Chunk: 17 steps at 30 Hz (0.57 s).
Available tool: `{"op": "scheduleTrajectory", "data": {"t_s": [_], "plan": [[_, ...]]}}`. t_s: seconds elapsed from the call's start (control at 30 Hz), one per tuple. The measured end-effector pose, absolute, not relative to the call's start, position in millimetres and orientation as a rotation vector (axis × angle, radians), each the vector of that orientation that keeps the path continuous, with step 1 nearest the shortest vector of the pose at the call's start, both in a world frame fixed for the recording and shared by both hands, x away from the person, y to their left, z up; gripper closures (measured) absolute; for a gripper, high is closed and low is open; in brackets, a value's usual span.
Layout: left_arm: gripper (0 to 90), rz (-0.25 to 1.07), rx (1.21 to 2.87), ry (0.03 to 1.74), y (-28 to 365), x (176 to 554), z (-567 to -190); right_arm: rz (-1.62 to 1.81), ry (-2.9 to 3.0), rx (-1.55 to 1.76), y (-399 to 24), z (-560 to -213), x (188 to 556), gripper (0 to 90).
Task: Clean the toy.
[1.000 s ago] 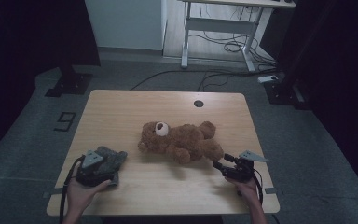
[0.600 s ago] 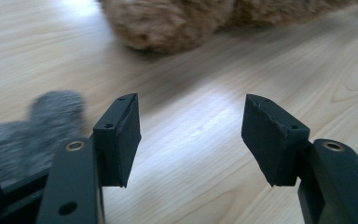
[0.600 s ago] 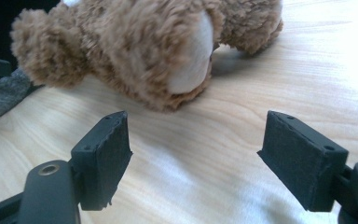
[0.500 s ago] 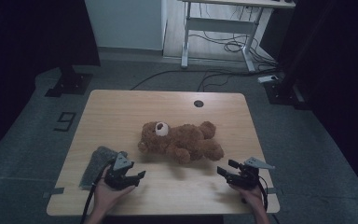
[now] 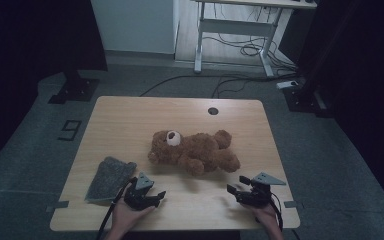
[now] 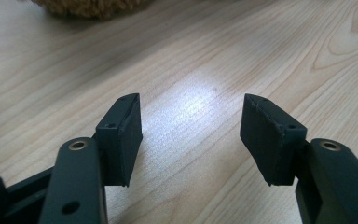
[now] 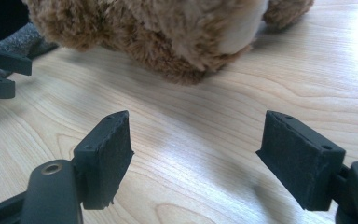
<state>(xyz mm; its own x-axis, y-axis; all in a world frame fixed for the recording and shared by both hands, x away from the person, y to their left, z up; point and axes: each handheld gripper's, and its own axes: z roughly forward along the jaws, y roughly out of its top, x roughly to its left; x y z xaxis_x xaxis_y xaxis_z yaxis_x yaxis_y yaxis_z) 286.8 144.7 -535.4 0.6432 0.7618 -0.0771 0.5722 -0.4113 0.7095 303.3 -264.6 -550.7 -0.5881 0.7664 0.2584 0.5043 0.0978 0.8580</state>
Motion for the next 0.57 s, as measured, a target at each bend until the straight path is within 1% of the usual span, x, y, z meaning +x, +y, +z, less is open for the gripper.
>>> {"op": "scheduleTrajectory", "data": {"t_s": [0.57], "plan": [[38.9, 0.341, 2.14, 1.051, 147.0, 289.7, -538.5, 1.488, 2.131, 1.249, -265.8, -551.4, 303.9, 24.2]]}}
